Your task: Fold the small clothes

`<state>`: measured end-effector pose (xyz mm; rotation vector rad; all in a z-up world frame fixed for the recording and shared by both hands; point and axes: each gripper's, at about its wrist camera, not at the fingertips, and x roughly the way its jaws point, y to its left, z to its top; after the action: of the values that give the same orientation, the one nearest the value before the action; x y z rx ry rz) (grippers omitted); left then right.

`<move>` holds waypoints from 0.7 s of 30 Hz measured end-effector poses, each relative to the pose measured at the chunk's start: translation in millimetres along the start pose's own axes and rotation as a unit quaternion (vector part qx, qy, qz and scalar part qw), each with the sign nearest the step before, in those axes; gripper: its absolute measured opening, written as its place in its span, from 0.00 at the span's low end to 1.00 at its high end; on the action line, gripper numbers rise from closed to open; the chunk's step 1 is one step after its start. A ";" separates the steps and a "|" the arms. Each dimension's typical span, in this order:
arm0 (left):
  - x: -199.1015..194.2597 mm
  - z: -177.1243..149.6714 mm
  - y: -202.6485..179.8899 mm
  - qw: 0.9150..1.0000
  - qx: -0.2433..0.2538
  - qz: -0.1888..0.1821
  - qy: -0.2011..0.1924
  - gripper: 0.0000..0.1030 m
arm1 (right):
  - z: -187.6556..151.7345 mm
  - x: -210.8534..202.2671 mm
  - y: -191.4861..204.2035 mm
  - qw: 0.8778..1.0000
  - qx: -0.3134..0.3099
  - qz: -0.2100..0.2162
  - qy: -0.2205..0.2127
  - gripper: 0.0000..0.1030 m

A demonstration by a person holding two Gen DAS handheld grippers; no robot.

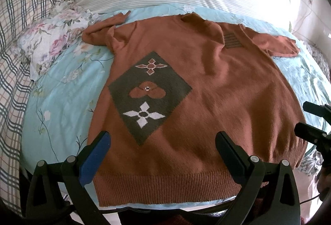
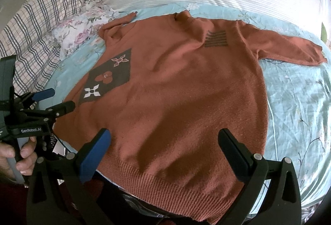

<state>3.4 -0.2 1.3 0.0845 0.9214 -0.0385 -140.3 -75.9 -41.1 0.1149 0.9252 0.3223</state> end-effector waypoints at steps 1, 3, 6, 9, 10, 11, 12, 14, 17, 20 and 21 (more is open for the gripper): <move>0.6 0.1 0.3 1.000 -0.001 0.000 0.001 0.98 | -7.2 5.1 -21.9 1.000 0.000 0.000 0.000 1.00; 1.8 0.8 0.4 1.000 -0.002 -0.001 0.006 0.98 | 34.9 2.5 -33.0 1.000 0.000 0.001 0.000 1.00; 3.7 1.9 0.7 1.000 -0.001 -0.001 0.015 0.98 | 98.5 1.8 -47.5 1.000 0.002 0.003 0.000 1.00; 5.4 1.6 0.2 1.000 0.005 0.005 0.022 0.98 | 126.8 11.6 -103.3 1.000 0.003 0.005 0.000 1.00; 6.2 1.9 -0.1 1.000 0.005 0.004 0.021 0.98 | 144.2 14.0 -108.0 1.000 0.004 0.005 0.001 1.00; 7.3 2.1 -0.3 1.000 0.004 0.002 0.018 0.98 | 167.9 14.7 -113.6 1.000 0.005 0.005 0.001 1.00; 8.3 1.9 -0.6 1.000 0.001 -0.001 0.010 0.98 | 192.9 14.1 -124.8 1.000 0.005 0.006 0.001 1.00; 10.4 2.7 -0.9 1.000 0.000 -0.002 0.015 0.98 | 237.0 22.9 -159.1 1.000 0.007 0.005 0.003 1.00; 14.4 3.6 -2.1 1.000 -0.001 -0.004 0.019 0.98 | 270.0 43.2 -178.0 1.000 0.010 0.005 0.005 1.00; 19.2 4.2 -3.2 1.000 0.000 -0.005 0.024 0.98 | 319.9 46.8 -194.8 1.000 0.017 0.006 0.009 1.00; 20.7 4.6 -3.6 1.000 0.001 -0.005 0.022 0.98 | 346.7 47.6 -204.5 1.000 0.018 0.006 0.009 1.00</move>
<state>19.3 -4.1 -12.6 0.0825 0.9661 -0.0466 209.1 -240.0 82.3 0.1518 0.9495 0.3190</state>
